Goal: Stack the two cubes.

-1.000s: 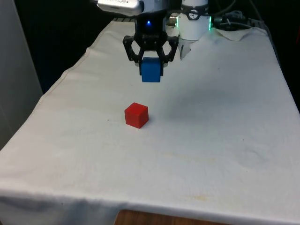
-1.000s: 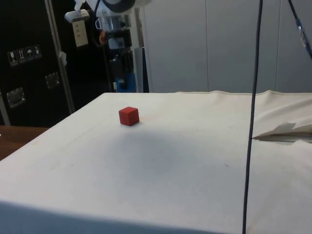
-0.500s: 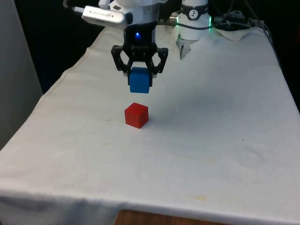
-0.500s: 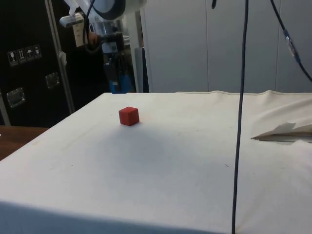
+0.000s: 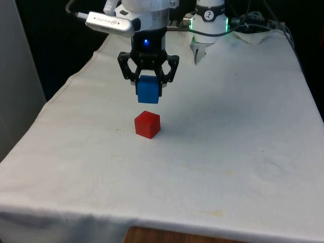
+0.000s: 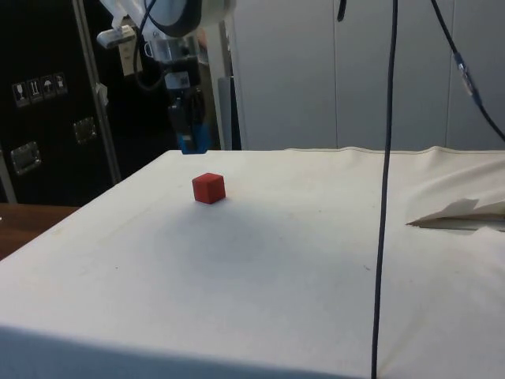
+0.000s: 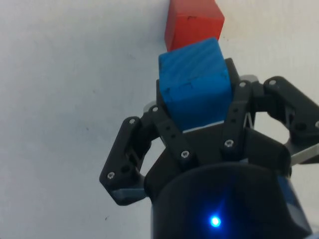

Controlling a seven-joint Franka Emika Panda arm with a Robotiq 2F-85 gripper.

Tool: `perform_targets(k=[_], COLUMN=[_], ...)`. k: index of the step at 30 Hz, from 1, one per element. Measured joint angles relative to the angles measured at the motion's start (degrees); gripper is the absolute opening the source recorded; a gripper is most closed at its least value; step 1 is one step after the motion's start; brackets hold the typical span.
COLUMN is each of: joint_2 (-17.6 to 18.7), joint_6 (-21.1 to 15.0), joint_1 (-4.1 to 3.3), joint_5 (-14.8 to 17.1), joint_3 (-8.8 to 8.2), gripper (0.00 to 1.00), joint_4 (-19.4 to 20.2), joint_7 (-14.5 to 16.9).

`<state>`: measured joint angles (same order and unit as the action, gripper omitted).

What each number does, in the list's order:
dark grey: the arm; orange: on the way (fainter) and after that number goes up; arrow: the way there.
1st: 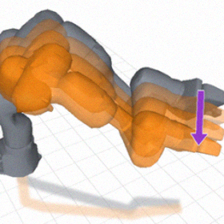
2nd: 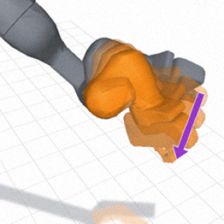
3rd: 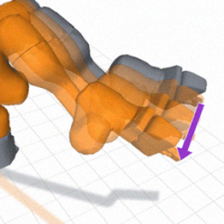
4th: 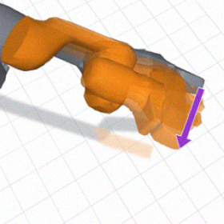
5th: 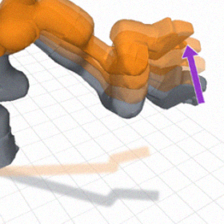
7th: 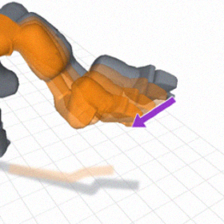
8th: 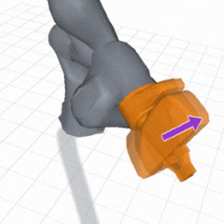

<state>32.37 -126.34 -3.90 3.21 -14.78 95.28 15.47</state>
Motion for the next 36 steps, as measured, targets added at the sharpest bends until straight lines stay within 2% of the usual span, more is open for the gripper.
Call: perform_targets(k=[9,14,21,30,36], joint_2=[0.92,1.26,1.55,2.06,2.46], joint_6=[-2.46,-6.47,-9.85,-11.06,-11.06], joint_1=[0.11,0.11,0.11,0.11,0.4], joint_5=[0.06,0.29,0.86,1.03,1.09], joint_3=[-0.06,0.0,0.0,-0.06,-0.11], gripper=[0.0,0.0,0.0,0.0,0.0], joint_4=[0.46,2.52,4.58,5.16,5.16], joint_7=[0.0,0.0,0.17,0.23,0.34])
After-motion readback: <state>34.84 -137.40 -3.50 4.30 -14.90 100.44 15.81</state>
